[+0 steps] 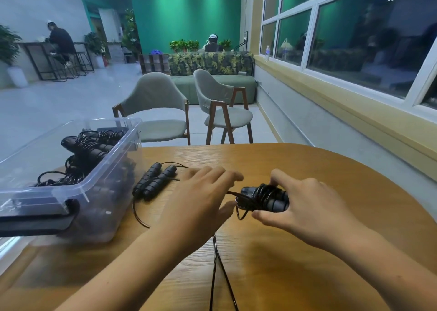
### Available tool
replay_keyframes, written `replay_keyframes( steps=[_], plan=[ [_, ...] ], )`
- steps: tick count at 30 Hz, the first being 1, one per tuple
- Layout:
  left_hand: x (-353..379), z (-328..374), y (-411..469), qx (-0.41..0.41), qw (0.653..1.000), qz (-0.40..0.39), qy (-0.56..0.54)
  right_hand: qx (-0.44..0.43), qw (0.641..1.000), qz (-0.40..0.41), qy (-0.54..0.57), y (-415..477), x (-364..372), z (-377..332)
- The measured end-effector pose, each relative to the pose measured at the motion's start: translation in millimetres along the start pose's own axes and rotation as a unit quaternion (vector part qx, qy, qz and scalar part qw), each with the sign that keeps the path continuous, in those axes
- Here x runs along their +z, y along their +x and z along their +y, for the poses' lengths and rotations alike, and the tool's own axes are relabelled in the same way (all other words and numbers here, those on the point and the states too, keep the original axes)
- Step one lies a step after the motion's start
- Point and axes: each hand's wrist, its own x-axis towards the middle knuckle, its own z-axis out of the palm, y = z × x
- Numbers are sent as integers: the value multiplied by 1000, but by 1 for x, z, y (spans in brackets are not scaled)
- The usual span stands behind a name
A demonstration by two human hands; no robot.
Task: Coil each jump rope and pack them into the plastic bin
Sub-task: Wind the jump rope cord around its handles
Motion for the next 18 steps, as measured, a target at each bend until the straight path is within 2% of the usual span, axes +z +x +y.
replay_keyframes(
  steps=[3,6,10,14,18],
  plan=[
    [-1,-1,1,64,998,18,-7,-12,1000,-27,2,-2,3,-4],
    [-9,-10,3,108,994,-10,-18,-33,997,-65,9,-6,1,-7],
    [-9,-18,3,92,994,-50,-2,-75,980,-147,109,-13,-9,-12],
    [-7,-8,1,71,994,-86,-19,-124,931,-231,254,-20,-20,-17],
    [-9,7,6,39,992,-93,-82,-133,902,-234,338,-23,-22,-15]
  ],
)
